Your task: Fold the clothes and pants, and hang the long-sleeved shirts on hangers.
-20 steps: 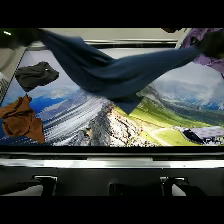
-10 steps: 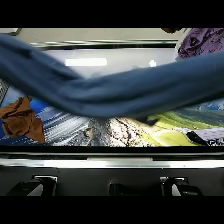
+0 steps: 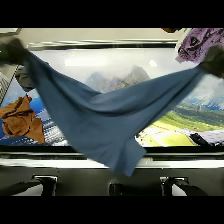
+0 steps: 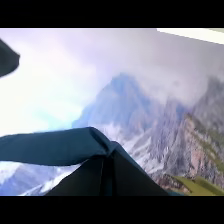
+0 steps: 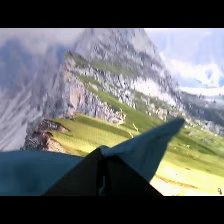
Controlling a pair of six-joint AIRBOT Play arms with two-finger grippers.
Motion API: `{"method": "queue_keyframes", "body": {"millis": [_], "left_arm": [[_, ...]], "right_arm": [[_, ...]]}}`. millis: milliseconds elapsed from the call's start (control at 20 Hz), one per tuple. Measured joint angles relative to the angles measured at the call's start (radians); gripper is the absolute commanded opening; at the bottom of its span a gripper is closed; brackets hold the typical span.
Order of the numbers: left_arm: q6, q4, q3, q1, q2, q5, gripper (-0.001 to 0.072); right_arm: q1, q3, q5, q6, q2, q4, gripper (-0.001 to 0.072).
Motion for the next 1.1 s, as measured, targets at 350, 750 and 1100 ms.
{"method": "queue_keyframes", "body": {"millis": [350, 750, 1100], "left_arm": [[-0.034, -0.204, -0.031, 0.002, -0.409, -0.017, 0.0135], [-0.050, -0.078, -0.029, 0.101, -0.269, -0.216, 0.0623], [-0.106, -0.128, -0.535, 0.079, 0.161, -0.224, 0.0623]], "right_arm": [[0.000, -0.072, -0.065, 0.028, -0.427, 0.077, 0.0028], [0.000, -0.078, -0.080, 0.041, -0.459, 0.031, 0.0029], [0.000, -0.078, -0.049, 0.036, -0.415, -0.031, 0.0029]]}}
